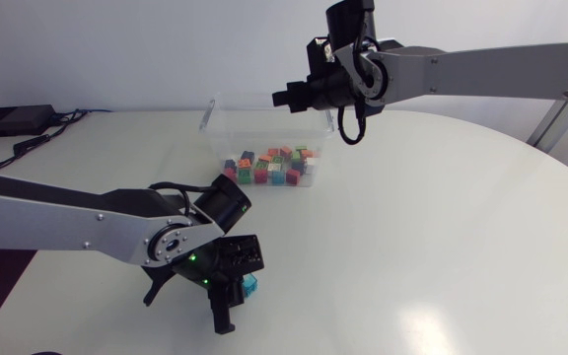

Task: Place the duplo bricks in the container

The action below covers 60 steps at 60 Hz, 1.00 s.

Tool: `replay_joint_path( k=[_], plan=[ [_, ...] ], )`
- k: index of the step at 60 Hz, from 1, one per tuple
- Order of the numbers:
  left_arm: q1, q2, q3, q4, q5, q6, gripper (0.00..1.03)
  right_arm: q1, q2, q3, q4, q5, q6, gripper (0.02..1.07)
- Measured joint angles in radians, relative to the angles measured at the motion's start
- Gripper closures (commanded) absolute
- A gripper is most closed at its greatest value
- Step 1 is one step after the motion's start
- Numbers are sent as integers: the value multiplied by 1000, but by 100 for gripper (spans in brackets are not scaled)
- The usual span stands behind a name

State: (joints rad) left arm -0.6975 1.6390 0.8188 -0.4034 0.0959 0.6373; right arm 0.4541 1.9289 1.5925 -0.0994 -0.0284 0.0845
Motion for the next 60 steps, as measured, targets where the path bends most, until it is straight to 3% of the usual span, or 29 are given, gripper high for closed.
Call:
replay_joint_path(
  k=[17, 18, 20, 21, 22, 23, 25, 48, 53, 59, 60],
  plan=[
    [20, -136, 1, -72, 1, 0, 68, 0, 70, 58, 22, 8, -3, 89],
    [23, -138, 2, -72, 2, -1, 64, 0, 74, 60, 22, 10, -3, 89],
    [25, -138, 5, -74, 3, -6, 47, 0, 77, 62, 22, 12, -2, 89],
    [26, -137, 6, -74, 3, -8, 35, 0, 80, 62, 22, 14, -2, 89],
    [27, -133, 8, -74, 3, -14, 17, 0, 81, 62, 22, 17, -2, 88],
    [28, -130, 12, -76, 3, -20, 9, 1, 81, 62, 22, 19, -3, 88],
    [29, -119, 20, -78, 3, -36, 5, 2, 82, 63, 22, 27, -3, 88],
    [2, 39, 138, -120, -28, -266, 10, -4, 82, 68, 21, 34, -3, 88],
    [-5, 88, 140, -122, -34, -298, 23, -5, 82, 76, 21, 34, -3, 88],
    [-15, 122, 140, -123, -38, -322, 64, -6, 82, 92, 21, 35, -3, 88],
    [-17, 124, 140, -122, -39, -324, 66, -6, 82, 96, 21, 35, -3, 88]
  ],
)
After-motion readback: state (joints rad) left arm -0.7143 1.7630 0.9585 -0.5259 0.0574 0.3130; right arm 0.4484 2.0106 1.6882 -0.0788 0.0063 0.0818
